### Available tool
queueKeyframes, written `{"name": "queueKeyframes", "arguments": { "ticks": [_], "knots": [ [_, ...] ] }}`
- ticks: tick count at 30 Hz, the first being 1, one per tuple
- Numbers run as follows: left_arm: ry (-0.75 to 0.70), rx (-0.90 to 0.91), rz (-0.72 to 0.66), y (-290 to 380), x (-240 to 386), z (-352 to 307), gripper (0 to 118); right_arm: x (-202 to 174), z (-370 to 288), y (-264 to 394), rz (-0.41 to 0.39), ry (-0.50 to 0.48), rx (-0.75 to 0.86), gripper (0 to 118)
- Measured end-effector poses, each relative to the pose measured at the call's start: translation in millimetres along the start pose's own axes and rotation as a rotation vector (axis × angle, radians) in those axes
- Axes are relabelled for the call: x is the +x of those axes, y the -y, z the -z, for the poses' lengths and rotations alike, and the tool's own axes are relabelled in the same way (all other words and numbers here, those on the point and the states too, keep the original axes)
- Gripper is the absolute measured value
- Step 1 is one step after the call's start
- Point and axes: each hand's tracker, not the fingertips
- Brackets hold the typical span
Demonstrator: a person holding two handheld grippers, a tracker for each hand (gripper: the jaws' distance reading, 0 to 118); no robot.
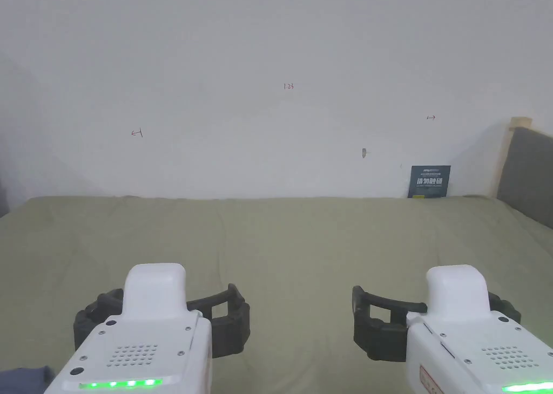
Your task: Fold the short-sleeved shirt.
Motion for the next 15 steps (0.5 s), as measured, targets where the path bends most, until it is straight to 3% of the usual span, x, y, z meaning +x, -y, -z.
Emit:
{"name": "queueKeyframes", "arguments": {
  "ticks": [11,15],
  "knots": [
    [-0.03,-0.041,-0.01,5.9,-0.1,5.5,118,0.6,-2.4,1.9,0.001,-0.001,-0.007,118],
    [-0.082,-0.02,0.057,8.9,6.6,3.7,118,-0.5,-1.2,4.3,-0.009,0.001,-0.013,118]
  ]
}}
